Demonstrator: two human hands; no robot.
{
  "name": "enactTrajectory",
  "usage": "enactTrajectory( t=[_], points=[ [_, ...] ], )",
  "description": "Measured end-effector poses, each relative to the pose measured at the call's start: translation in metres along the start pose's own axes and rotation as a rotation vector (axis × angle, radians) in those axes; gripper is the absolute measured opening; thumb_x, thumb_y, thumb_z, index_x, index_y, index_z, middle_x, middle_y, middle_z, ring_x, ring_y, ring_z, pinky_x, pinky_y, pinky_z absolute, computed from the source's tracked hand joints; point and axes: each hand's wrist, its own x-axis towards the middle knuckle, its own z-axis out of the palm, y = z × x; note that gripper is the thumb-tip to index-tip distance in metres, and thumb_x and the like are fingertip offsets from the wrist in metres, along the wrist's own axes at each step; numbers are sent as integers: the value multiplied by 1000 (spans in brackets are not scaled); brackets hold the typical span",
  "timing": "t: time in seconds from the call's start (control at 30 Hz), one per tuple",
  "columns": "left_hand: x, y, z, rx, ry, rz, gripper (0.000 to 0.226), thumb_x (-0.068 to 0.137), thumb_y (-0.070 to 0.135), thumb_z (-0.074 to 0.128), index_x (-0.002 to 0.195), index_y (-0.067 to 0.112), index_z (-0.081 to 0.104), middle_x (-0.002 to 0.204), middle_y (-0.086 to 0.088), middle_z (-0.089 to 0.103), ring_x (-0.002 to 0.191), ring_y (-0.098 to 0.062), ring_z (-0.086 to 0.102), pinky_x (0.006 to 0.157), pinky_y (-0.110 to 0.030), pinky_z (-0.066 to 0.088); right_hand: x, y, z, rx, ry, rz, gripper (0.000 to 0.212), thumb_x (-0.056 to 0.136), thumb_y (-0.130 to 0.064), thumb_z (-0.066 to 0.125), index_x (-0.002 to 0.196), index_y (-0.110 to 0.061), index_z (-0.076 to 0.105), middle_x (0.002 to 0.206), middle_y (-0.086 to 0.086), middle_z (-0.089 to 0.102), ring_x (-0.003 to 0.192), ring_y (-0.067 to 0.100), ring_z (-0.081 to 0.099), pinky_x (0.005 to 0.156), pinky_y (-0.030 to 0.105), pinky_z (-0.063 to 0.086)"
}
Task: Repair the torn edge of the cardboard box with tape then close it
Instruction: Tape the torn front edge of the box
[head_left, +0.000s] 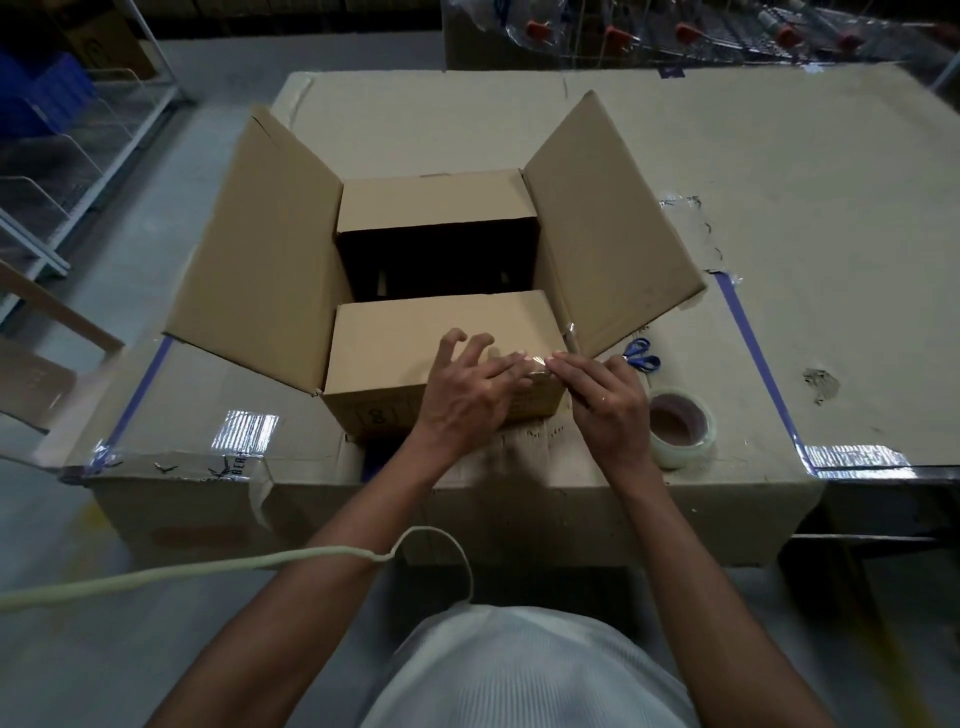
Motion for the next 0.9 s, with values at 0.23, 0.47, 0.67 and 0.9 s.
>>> enactTrajectory(
  t=[0.23, 0.47, 0.67, 0.9],
  points=[
    [-17, -16, 8, -73, 206, -46, 19, 92, 32, 78, 110, 24, 82, 108, 5, 81, 104, -27, 72, 94, -45, 38, -2, 7, 2, 9, 37, -29, 32, 83, 3, 82, 111, -12, 81, 115, -1, 78, 69, 27, 53, 66, 28, 39],
    [-12, -7, 15, -239, 274, -108, 15, 89, 17, 76, 102, 15, 83, 102, 0, 82, 91, -24, 69, 86, -42, 41, 10, -13, 6, -46, 8, -23, 21, 91, -24, 72, 111, -22, 81, 113, -7, 77, 98, 25, 51, 83, 41, 35],
    [-19, -20, 14, -296, 241, -55, 18, 86, 19, 83, 102, 11, 83, 99, -3, 82, 81, -23, 69, 73, -37, 50, 17, -17, 17, 176, -75, -9, 19, 77, -9, 87, 95, -12, 82, 88, 3, 78, 83, 28, 65, 73, 44, 53],
    [-18, -20, 8, -261, 177, -32, 17, 92, 16, 71, 103, 8, 81, 100, -7, 81, 78, -25, 71, 76, -35, 48, 27, -11, 4, 195, -155, -69, 12, 86, -12, 80, 97, -8, 79, 95, 4, 76, 84, 25, 63, 77, 37, 54]
  ],
)
